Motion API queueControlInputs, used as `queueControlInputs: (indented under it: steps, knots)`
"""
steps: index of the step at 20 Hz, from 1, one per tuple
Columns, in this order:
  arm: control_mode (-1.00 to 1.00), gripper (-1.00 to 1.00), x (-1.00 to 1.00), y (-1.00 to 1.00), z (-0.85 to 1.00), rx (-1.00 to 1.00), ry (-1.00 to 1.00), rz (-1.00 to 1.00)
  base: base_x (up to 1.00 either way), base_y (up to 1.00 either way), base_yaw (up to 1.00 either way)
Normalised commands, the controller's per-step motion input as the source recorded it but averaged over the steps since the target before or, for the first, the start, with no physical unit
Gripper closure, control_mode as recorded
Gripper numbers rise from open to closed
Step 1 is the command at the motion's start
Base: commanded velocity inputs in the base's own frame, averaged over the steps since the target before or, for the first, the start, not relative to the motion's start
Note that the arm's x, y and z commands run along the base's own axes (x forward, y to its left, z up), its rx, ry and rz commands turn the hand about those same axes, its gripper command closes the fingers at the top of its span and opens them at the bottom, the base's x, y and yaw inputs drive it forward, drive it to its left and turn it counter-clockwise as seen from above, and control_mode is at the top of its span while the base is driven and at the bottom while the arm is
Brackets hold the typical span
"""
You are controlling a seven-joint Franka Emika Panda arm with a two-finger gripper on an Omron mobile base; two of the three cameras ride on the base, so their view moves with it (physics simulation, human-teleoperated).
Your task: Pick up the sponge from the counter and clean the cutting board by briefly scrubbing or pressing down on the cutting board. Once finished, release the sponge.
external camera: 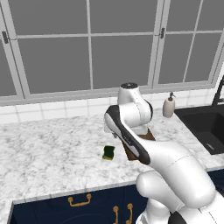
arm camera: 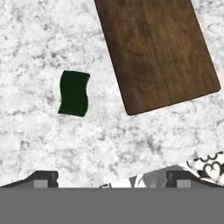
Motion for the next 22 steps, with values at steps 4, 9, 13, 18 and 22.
queueControlInputs:
  steps: [4,9,13,18,22]
  knots:
    - [-1.0,-1.0,0.27,0.32,-0.49,-0.03,0.02,-0.1,0.0,0.0,0.0]
    - [-1.0,-1.0,0.28,0.2,-0.45,-0.07,0.0,0.0,0.0,0.0,0.0]
    - [-1.0,-1.0,0.27,0.16,-0.48,0.0,0.0,0.0,0.0,0.0,0.0]
    - [-1.0,-1.0,0.37,0.03,-0.16,0.0,0.02,0.0,0.0,0.0,0.0]
    - [-1.0,-1.0,0.38,0.01,-0.17,0.0,0.06,0.0,0.0,0.0,0.0]
